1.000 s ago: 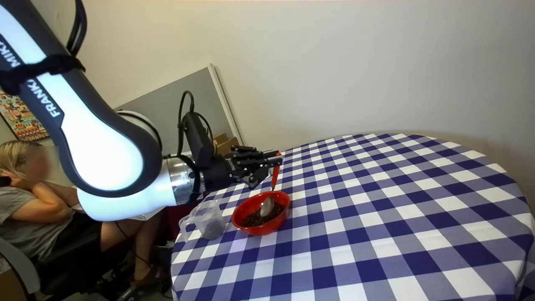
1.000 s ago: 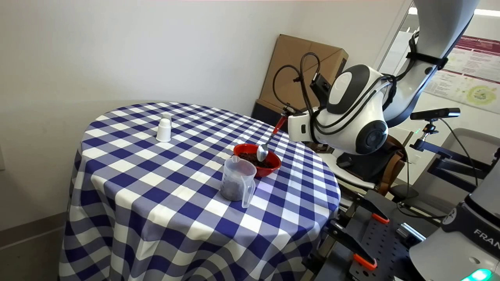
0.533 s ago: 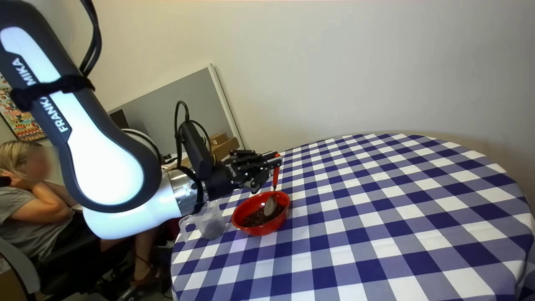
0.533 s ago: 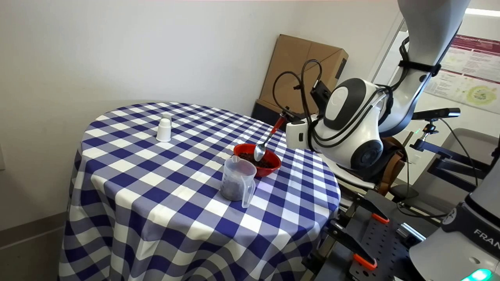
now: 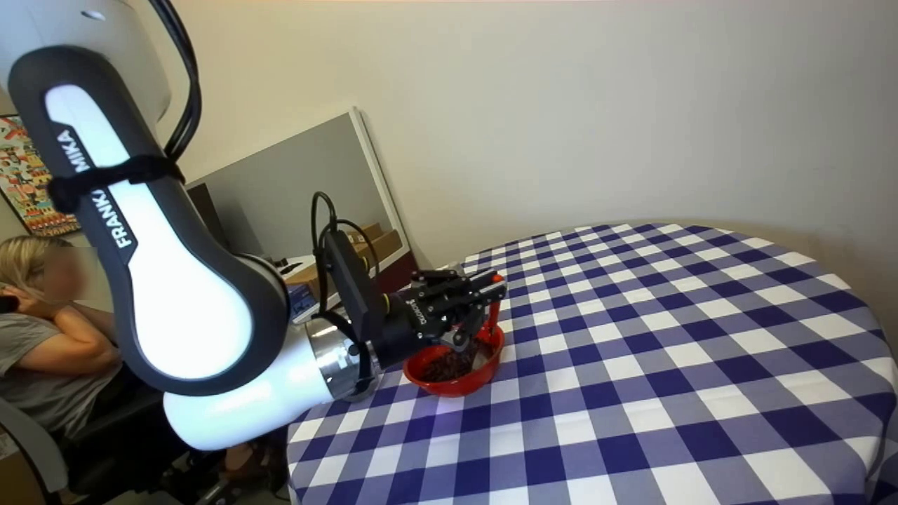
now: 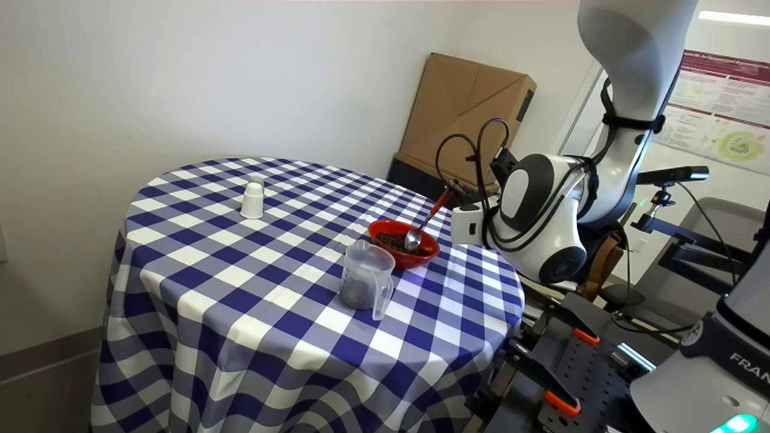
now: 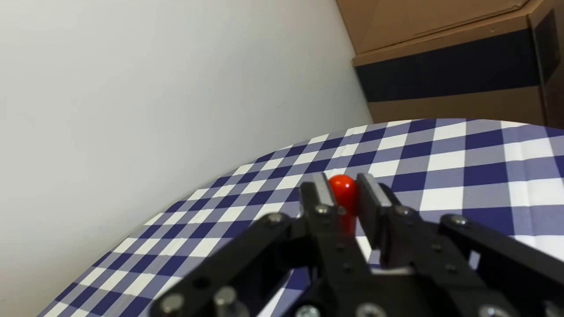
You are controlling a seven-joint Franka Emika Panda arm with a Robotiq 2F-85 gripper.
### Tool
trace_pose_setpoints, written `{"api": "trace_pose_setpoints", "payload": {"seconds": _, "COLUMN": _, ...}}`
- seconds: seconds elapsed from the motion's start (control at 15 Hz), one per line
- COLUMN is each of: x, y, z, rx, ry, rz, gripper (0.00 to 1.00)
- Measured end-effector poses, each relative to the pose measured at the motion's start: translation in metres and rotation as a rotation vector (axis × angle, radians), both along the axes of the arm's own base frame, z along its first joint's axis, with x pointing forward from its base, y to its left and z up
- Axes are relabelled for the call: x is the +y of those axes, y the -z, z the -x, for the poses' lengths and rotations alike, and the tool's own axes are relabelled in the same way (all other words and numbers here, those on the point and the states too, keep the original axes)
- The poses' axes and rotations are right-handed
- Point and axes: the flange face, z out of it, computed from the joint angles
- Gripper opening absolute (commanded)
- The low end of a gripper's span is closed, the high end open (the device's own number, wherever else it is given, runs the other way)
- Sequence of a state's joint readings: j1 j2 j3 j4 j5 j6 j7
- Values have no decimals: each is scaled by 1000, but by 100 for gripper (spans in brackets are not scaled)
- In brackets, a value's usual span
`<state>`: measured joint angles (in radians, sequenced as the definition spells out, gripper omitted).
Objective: Put a spoonful of the things in the bowl into the jug
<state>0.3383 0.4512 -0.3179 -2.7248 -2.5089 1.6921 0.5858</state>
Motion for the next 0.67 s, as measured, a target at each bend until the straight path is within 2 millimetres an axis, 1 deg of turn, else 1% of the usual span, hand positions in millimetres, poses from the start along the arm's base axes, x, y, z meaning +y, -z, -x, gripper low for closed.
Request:
{"api": "trace_pose_setpoints", "payload": {"seconds": 0.2, "x": -28, "y": 7, "z": 8, "rx": 5, "ry": 55, "rz": 5, "gripper": 5}}
{"api": "trace_pose_setpoints", "payload": {"seconds": 0.33, "x": -41, "y": 8, "z": 11, "rx": 6, "ry": 87, "rz": 2, "gripper": 5}}
{"api": "trace_pose_setpoints", "payload": {"seconds": 0.53, "x": -52, "y": 9, "z": 12, "rx": 18, "ry": 129, "rz": -23, "gripper": 5}}
{"api": "trace_pose_setpoints", "payload": {"seconds": 0.67, "x": -52, "y": 12, "z": 9, "rx": 15, "ry": 158, "rz": -62, "gripper": 5}}
